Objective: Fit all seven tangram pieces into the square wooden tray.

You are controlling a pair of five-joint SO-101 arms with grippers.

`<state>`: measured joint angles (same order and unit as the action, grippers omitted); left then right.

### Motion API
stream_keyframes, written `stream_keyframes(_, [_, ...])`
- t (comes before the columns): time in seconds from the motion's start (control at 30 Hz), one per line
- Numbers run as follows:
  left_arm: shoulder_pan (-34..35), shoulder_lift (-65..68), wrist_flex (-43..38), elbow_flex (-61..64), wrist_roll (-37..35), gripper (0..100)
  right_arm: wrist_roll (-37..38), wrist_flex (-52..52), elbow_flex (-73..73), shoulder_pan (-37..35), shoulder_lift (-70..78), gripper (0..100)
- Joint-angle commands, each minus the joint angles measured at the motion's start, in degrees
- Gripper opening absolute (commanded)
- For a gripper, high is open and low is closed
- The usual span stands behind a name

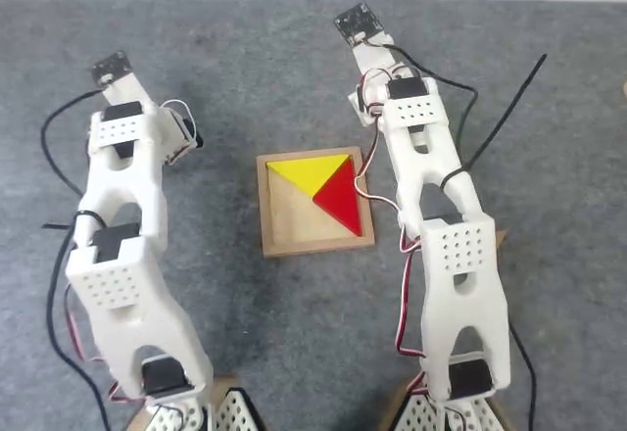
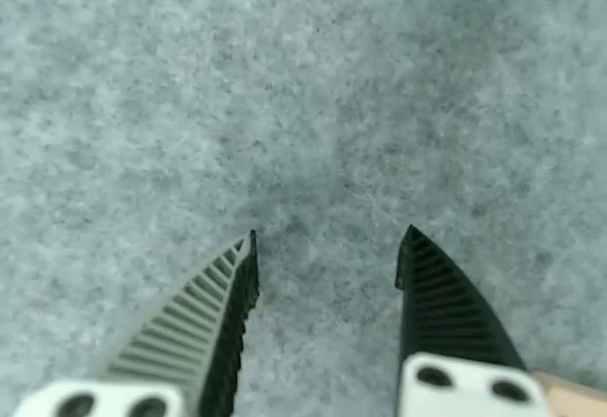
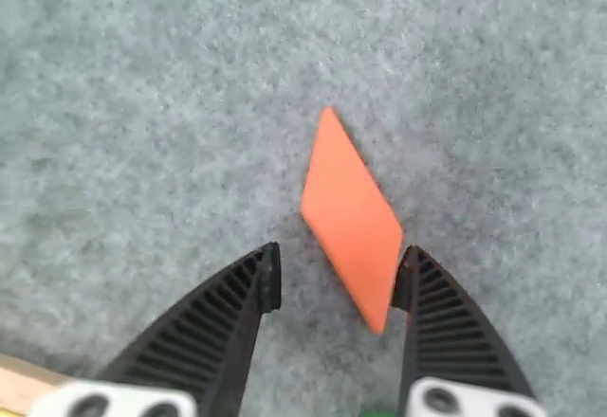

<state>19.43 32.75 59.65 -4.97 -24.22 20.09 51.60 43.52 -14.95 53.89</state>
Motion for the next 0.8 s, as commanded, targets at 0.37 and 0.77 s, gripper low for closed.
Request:
stream_keyframes(0.37, [-0.4,-1.8,-1.1,-0.2,0.8,23,-2.6,7.9,2.8,1.5,-9.2,20.8])
stream_keyframes(0.77, [-0.4,-1.8,-1.1,-0.2,0.8,23,4.4,4.5,2.6,9.3,-13.0,20.8])
